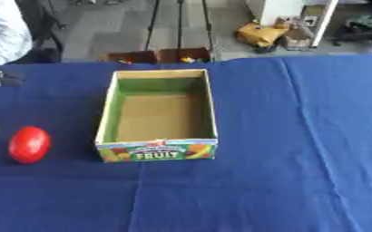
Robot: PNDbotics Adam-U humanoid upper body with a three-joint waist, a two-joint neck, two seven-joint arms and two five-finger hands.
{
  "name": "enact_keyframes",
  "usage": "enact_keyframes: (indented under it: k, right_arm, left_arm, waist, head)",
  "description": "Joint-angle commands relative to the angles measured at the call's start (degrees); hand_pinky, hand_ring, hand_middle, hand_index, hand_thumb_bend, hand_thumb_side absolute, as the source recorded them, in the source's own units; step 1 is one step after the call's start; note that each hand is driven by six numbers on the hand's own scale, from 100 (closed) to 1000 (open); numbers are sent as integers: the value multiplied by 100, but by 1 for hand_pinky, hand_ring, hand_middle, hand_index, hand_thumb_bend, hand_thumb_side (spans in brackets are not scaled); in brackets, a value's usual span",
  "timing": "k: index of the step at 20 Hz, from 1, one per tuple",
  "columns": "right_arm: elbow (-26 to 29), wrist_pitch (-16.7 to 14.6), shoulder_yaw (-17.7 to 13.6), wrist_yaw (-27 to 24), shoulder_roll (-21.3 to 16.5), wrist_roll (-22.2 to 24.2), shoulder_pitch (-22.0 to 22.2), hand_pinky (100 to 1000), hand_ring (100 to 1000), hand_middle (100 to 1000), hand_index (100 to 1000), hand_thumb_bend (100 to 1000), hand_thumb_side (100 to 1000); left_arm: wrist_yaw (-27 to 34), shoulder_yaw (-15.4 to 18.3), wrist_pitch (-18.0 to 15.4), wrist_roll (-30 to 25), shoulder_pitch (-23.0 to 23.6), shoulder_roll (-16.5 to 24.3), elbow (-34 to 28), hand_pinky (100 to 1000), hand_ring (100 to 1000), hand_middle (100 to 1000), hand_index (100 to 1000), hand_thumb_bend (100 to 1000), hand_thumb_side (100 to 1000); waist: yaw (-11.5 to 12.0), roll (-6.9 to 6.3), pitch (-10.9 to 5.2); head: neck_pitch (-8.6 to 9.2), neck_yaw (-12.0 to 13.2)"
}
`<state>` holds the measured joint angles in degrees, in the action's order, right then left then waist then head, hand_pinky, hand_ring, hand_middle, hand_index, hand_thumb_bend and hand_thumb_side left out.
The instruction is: Pick up objects on the table and place them in the box.
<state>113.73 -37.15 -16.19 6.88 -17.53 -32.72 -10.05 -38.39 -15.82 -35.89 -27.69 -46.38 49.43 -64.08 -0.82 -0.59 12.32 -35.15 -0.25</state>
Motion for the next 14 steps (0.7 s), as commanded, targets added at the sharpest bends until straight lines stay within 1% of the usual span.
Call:
enact_keyframes:
  k: [1, 5, 6, 7, 8, 10, 14]
  right_arm:
    - [86, -95, -10, -60, -75, -80, -41, 630, 746, 517, 729, 100, 748]
    - [86, -98, -11, -56, -72, -83, -38, 630, 746, 516, 728, 100, 748]
    - [86, -96, -10, -57, -65, -83, -41, 630, 746, 512, 726, 100, 747]
    - [86, -95, -10, -57, -58, -82, -44, 630, 746, 512, 725, 100, 745]
    - [86, -95, -11, -57, -54, -84, -46, 630, 746, 511, 724, 100, 745]
    - [86, -95, -13, -57, -50, -93, -52, 630, 746, 510, 723, 100, 744]
    - [86, -86, -10, -52, -40, -100, -55, 631, 746, 507, 721, 100, 743]
  left_arm:
    - [-141, -16, -1607, -1589, -29, 294, -100, 1000, 1000, 1000, 1000, 733, 1000]
    - [-133, -78, -1607, -1611, 27, 306, -69, 1000, 1000, 1000, 1000, 736, 1000]
    - [-36, -99, -1607, -1555, 58, 278, -63, 1000, 1000, 1000, 1000, 615, 1000]
    - [169, -152, -1607, -1448, 114, 253, -70, 995, 1000, 1000, 1000, 587, 1000]
    - [376, -205, -1607, -1356, 164, 259, -86, 955, 986, 1000, 1000, 552, 1000]
    - [670, -269, -1607, -1254, 245, 274, -60, 936, 977, 1000, 1000, 536, 1000]
    - [918, -336, -1607, -1311, 307, 255, -23, 900, 956, 1000, 1000, 527, 1000]
  waist:
    - [-5, -3, -74]
    - [-5, 4, -67]
    - [-5, 9, -59]
    - [-9, 15, -50]
    - [-13, 19, -44]
    - [-20, 26, -31]
    - [-22, 29, -20]
  head:
    - [68, -16]
    - [67, -18]
    - [78, -16]
    - [92, -17]
    - [102, -20]
    - [116, -35]
    - [113, -62]
